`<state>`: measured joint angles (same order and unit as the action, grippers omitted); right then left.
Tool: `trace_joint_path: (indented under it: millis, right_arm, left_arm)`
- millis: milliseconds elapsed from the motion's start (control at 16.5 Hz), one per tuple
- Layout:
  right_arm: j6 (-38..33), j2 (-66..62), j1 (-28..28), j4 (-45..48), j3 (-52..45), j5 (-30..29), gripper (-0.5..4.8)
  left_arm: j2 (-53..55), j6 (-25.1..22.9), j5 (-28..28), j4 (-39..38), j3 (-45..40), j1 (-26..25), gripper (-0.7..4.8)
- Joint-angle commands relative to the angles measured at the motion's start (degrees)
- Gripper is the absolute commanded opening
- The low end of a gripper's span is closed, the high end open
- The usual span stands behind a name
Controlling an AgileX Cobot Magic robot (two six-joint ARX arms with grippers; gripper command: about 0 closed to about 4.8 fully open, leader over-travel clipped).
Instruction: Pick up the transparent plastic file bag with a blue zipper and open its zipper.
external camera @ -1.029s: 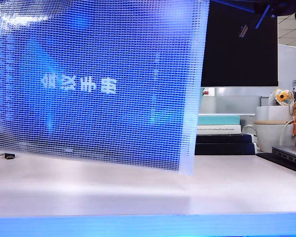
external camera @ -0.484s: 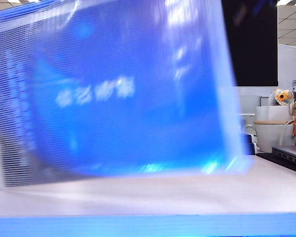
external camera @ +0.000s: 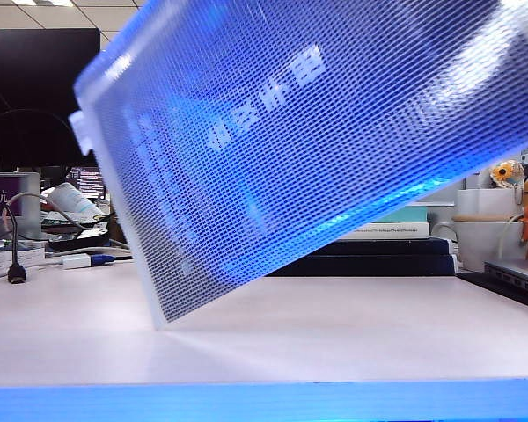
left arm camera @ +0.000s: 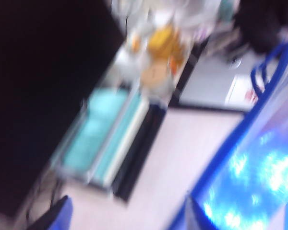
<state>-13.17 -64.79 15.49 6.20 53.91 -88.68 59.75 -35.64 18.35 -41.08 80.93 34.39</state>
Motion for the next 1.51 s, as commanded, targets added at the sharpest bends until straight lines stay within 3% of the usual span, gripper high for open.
trace_joint_path:
  millis: [61, 121, 363, 666, 787, 908, 969, 1029, 1150, 1332, 1514]
  right_arm:
    - [-6.7, 0.4, 0.9, 0.5, 0.4, -1.5, -0.06]
    - [-11.8, 0.4, 3.1, 2.1, 0.5, -2.0, -0.06]
    - [-17.1, 0.5, 9.1, 7.8, 0.5, -2.1, -0.06]
    - [-20.4, 0.4, 9.6, 7.8, 0.5, -2.1, -0.06]
    - [-21.7, 0.4, 9.6, 7.8, 0.5, -2.1, -0.06]
    - [-22.9, 0.5, 9.7, 7.8, 0.5, -2.1, -0.06]
    - [-22.9, 0.5, 10.5, 7.8, 0.5, -2.1, -0.06]
    - [-22.8, 0.5, 14.8, 7.9, 0.5, -2.1, -0.06]
    - [-22.8, 0.4, 17.3, 10.9, 0.5, -2.1, -0.06]
    - [-24.6, 0.4, 17.1, 11.9, 0.5, -1.9, -0.06]
    - [-24.6, 0.2, 17.2, 12.0, 0.5, -1.9, -0.06]
  left_arm:
    - [2.6, -1.9, 10.1, 6.4, 0.4, 0.0, 3.03]
    - [6.0, -1.9, 11.6, 8.0, 0.4, 0.0, 3.03]
    - [12.2, -3.7, 17.2, 8.0, 0.4, 0.0, 2.81]
    - [12.4, -6.1, 39.5, 3.6, 0.5, 0.0, 2.62]
    - [13.5, -10.4, 39.5, -2.8, 0.4, 0.0, 2.41]
    - [13.5, -11.3, 37.7, -2.4, 0.4, 0.0, 2.33]
    - [13.5, -11.6, 37.2, -1.4, 0.4, 0.0, 1.83]
    - [13.7, -11.8, 38.5, 0.1, 0.4, 0.1, 1.68]
    - [14.8, -10.3, 46.2, 0.0, 0.4, 0.1, 1.69]
    - [14.8, -10.1, 50.4, -4.3, 0.4, 0.1, 1.81]
    - [14.9, -9.8, 58.3, -5.2, 0.3, 0.1, 1.84]
